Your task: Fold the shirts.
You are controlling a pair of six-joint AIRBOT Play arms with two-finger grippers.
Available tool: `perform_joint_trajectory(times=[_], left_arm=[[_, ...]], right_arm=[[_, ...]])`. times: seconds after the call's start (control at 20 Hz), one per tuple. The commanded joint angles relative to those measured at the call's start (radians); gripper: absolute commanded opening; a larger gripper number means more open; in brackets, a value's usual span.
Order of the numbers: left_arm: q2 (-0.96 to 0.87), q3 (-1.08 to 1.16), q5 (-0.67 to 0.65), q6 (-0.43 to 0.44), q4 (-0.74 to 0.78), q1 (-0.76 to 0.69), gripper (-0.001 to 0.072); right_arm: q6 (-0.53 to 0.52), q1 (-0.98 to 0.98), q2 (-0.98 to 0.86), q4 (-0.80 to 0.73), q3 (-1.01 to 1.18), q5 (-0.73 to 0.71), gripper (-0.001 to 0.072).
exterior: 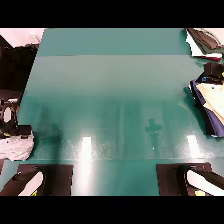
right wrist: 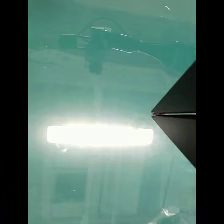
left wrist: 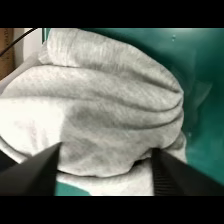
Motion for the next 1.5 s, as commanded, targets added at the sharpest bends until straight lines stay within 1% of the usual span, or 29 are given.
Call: perform_joint_trajectory(times=[0.0,0.05,0.2,0.3,0.35,0.4,0.45,0.5,0.6,0.7,0.8,0.95,1.05,1.15,1.25,1.35,1.45], left_arm=[[0.001,-0.016,0.047,0.008,-0.023,0.021,0.0044],[0.001,-0.005,0.047,0.012,-0.023,0.021,0.0020],[0.002,0.147,0.018,0.027,-0.043,0.018,0.0018],[0.002,0.345,-0.009,0.116,-0.114,-0.030,0.0018],[0.002,0.459,-0.021,0.182,-0.184,-0.076,0.0018],[0.002,0.562,-0.035,0.226,-0.253,-0.125,0.0018],[0.002,0.660,-0.047,0.249,-0.321,-0.183,0.0017],[0.001,0.740,-0.052,0.253,-0.369,-0.241,0.0018],[0.000,0.872,-0.036,0.274,-0.436,-0.365,0.0018],[-0.027,0.992,0.005,0.277,-0.445,-0.496,0.0018],[-0.100,1.122,0.030,0.280,-0.451,-0.615,0.0018],[-0.259,1.293,0.111,0.373,-0.470,-0.763,0.0018],[-0.377,1.365,0.193,0.394,-0.470,-0.805,0.0018],[-0.480,1.384,0.248,0.387,-0.483,-0.802,0.0019],[-0.570,1.384,0.216,0.362,-0.485,-0.802,0.0019],[-0.638,1.365,0.155,0.362,-0.483,-0.802,0.0020],[-0.676,1.315,0.145,0.358,-0.476,-0.786,0.0020]], right_arm=[[0.000,0.001,0.000,0.001,0.000,0.004,0.0016],[0.000,0.001,0.000,0.001,0.000,0.002,0.0016],[0.000,0.001,0.000,0.001,0.000,-0.013,0.0016],[0.000,0.001,0.003,0.001,0.000,-0.026,0.0016],[0.000,0.001,0.008,0.003,0.000,-0.029,0.0016],[0.001,0.001,0.015,0.003,0.000,-0.034,0.0016],[0.001,0.001,0.023,0.003,0.000,-0.043,0.0016],[0.001,0.001,0.032,0.003,0.000,-0.055,0.0015],[0.000,0.001,0.057,0.003,0.000,-0.082,0.0016],[0.000,0.001,0.085,0.003,0.000,-0.130,0.0016],[0.000,0.001,0.116,0.004,0.000,-0.188,0.0016],[0.001,0.001,0.154,0.004,0.000,-0.245,0.0016],[0.001,0.001,0.168,0.004,0.000,-0.246,0.0016],[0.001,0.001,0.170,0.003,0.000,-0.232,0.0015],[0.001,0.001,0.169,0.003,0.000,-0.222,0.0015],[0.000,0.001,0.169,0.003,0.000,-0.223,0.0016],[0.001,0.001,0.169,0.004,0.000,-0.219,0.0016]])
